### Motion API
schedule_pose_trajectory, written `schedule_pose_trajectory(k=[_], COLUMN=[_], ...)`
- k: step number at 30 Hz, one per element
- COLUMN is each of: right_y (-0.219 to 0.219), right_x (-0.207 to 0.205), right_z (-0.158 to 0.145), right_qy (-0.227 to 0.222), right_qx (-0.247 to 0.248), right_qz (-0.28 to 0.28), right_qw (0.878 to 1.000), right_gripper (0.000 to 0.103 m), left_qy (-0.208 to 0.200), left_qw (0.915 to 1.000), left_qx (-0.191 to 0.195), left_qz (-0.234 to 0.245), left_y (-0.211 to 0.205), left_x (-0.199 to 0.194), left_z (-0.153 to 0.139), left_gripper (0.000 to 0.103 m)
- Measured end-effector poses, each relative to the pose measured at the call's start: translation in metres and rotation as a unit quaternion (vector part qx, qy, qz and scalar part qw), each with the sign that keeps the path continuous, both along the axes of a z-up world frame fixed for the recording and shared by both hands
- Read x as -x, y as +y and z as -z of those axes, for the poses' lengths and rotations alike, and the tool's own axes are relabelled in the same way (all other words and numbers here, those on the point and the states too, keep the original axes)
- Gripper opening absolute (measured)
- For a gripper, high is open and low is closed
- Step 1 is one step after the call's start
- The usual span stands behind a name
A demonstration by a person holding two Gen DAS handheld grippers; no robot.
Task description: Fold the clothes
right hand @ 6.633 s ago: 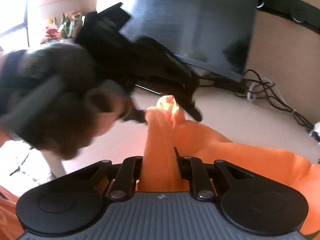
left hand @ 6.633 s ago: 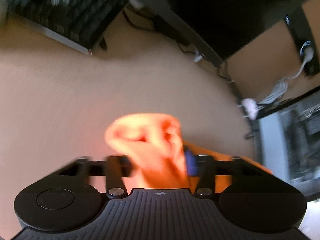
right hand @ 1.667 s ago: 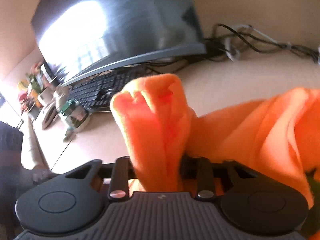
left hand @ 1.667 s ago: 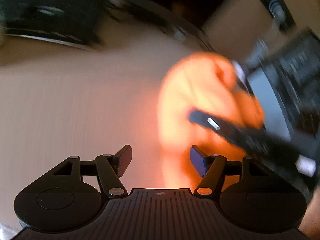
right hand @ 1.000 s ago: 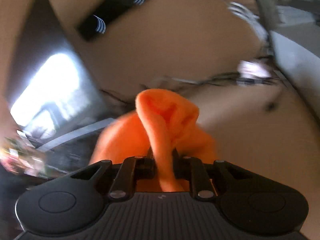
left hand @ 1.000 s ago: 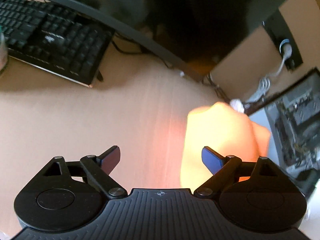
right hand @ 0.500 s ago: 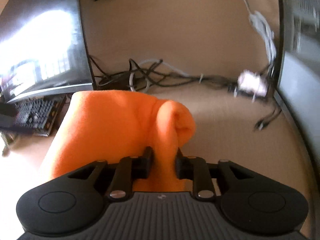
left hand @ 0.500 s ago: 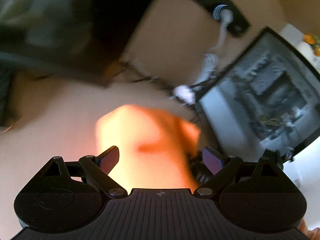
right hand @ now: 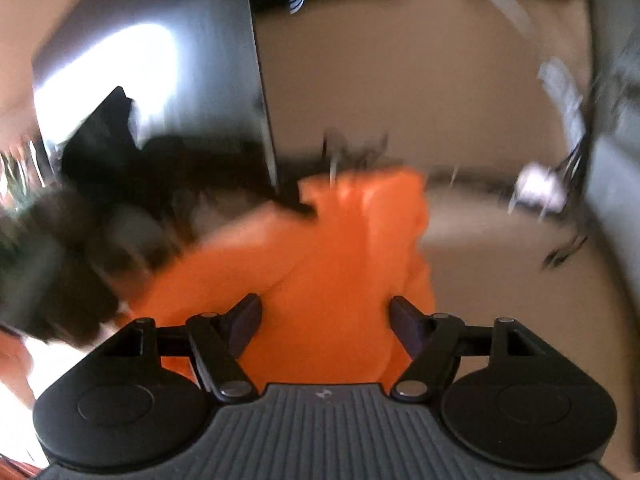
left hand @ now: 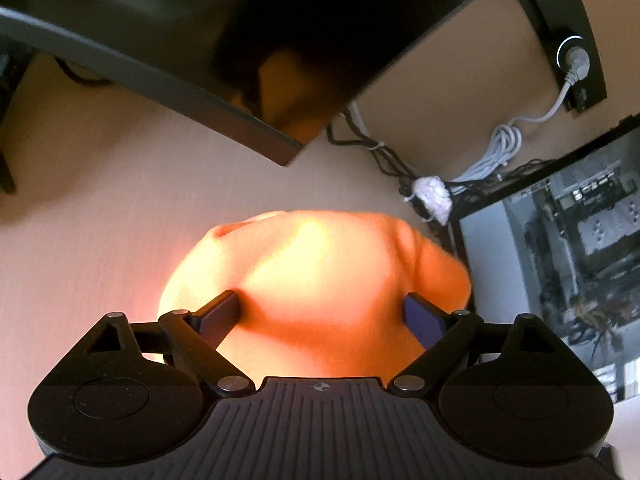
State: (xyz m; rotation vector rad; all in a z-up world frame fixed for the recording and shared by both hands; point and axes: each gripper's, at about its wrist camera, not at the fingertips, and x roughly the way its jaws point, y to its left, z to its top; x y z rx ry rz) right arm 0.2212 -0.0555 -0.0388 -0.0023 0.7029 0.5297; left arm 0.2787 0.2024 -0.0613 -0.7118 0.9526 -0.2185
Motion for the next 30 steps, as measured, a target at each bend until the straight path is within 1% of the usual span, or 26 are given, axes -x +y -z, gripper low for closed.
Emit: schedule_pose_trajectory(k=[2,4,6,7,9,11,13,14,15,17,18,20,21,23,24,25,26,28,30], right_y=[0.007,0.002,-0.009,-0.015,-0.025,-0.033,-0.042,-0.044,-0.044,-0.039,-0.032,-0.018,-0.007,0.015,0.027,0.034,0.034,0.036,0.038], right_x=[-0.012,-0.014,-0.013,-0.012,-0.01,-0.01,-0.013,-0.013,-0.016,-0.024,-0.031,-0.045,-0.057,-0.078,-0.093,-0.104,-0.109,-0.109,-0.104], right_z=[0.028,0.039,0.036,0.032,0.025,0.016,-0.003,-0.011,-0.02,-0.032,-0.036,-0.034,-0.028,-0.006,0.013,0.026,0.033,0.033,0.034], right_qy=[0.035,0.05,0.053,0.049,0.039,0.027,0.012,0.001,-0.014,-0.039,-0.047,-0.056,-0.059,-0.052,-0.034,-0.017,-0.01,-0.013,-0.024], right_qx=[0.024,0.029,0.024,0.023,0.027,0.036,0.02,0.01,0.005,0.003,0.007,0.02,0.041,0.116,0.162,0.179,0.164,0.148,0.15], right_qz=[0.008,0.021,0.031,0.037,0.051,0.069,0.086,0.089,0.094,0.097,0.089,0.071,0.065,0.074,0.073,0.071,0.075,0.084,0.092], right_qw=[0.999,0.998,0.998,0.998,0.998,0.997,0.996,0.996,0.995,0.994,0.995,0.996,0.995,0.989,0.983,0.981,0.984,0.985,0.984], right_gripper=[0.072,0.076,0.077,0.077,0.077,0.078,0.086,0.101,0.103,0.103,0.103,0.103,0.103,0.103,0.103,0.103,0.103,0.103,0.103], left_qy=[-0.007,-0.02,-0.034,-0.033,-0.024,-0.013,-0.02,-0.027,-0.034,-0.04,-0.038,-0.033,-0.03,-0.022,-0.02,-0.022,-0.024,-0.025,-0.024], left_qw=[0.9999,0.9996,0.9989,0.9983,0.9953,0.9889,0.9806,0.9753,0.9692,0.9611,0.9598,0.9591,0.9588,0.9582,0.9562,0.9543,0.9525,0.9515,0.9528], left_qx=[-0.006,-0.009,-0.014,-0.027,-0.072,-0.129,-0.173,-0.197,-0.222,-0.25,-0.253,-0.255,-0.256,-0.259,-0.266,-0.274,-0.281,-0.283,-0.278], left_qz=[0.007,0.017,0.029,0.039,0.059,0.073,0.089,0.096,0.101,0.112,0.115,0.119,0.12,0.12,0.119,0.117,0.116,0.117,0.118], left_y=[0.009,0.017,0.021,0.017,0.005,-0.01,-0.023,-0.027,-0.034,-0.04,-0.041,-0.038,-0.035,-0.032,-0.032,-0.033,-0.034,-0.029,-0.026], left_x=[0.006,0.019,0.034,0.039,0.047,0.047,0.046,0.047,0.046,0.044,0.043,0.039,0.039,0.04,0.041,0.042,0.042,0.045,0.045], left_z=[-0.007,-0.014,-0.02,-0.019,-0.013,-0.006,-0.003,-0.005,-0.007,-0.009,-0.009,-0.007,-0.006,-0.003,-0.002,-0.001,0.0,-0.001,0.0], left_gripper=[0.093,0.093,0.093,0.093,0.093,0.095,0.095,0.097,0.097,0.098,0.098,0.1,0.101,0.101,0.101,0.101,0.101,0.101,0.101])
